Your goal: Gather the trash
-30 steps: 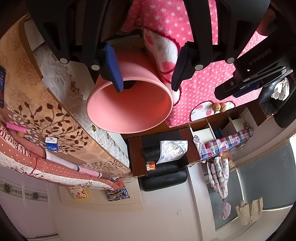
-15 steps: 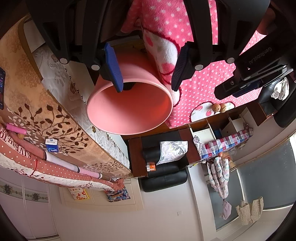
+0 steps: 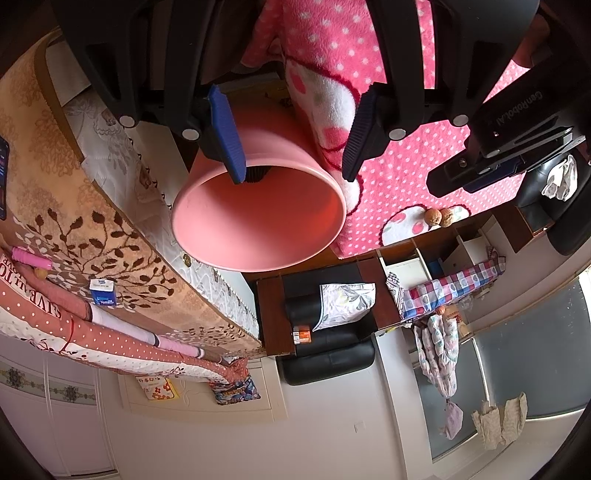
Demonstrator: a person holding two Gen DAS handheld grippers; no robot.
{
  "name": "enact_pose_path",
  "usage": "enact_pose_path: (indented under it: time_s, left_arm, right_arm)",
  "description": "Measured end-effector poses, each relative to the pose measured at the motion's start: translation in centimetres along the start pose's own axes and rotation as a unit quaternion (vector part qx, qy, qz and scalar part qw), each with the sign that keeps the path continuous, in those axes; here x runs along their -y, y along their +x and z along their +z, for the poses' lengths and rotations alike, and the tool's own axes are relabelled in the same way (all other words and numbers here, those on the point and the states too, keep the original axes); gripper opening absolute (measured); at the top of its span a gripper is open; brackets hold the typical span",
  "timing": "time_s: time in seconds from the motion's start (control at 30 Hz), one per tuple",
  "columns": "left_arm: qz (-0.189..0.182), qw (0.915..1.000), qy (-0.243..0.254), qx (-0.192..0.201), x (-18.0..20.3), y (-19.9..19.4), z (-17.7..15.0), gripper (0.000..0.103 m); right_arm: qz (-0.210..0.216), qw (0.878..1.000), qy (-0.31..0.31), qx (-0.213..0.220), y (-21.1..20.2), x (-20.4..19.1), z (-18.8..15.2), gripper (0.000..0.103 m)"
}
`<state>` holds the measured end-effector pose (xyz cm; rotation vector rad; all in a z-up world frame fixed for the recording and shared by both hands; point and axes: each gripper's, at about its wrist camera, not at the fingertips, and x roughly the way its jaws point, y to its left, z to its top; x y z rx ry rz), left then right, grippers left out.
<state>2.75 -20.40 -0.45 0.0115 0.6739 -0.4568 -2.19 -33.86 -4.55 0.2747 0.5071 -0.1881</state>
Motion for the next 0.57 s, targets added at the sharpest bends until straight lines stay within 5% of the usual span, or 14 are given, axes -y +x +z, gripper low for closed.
enact_pose_path:
  time_s: [0.57]
  left_arm:
    - [0.001,1.0,-0.003,-0.008,-0.36,0.59,-0.09,0.05]
  right_arm:
    - [0.002,1.0,0.002,-0.007,0.48,-0.06,-0.76,0.055]
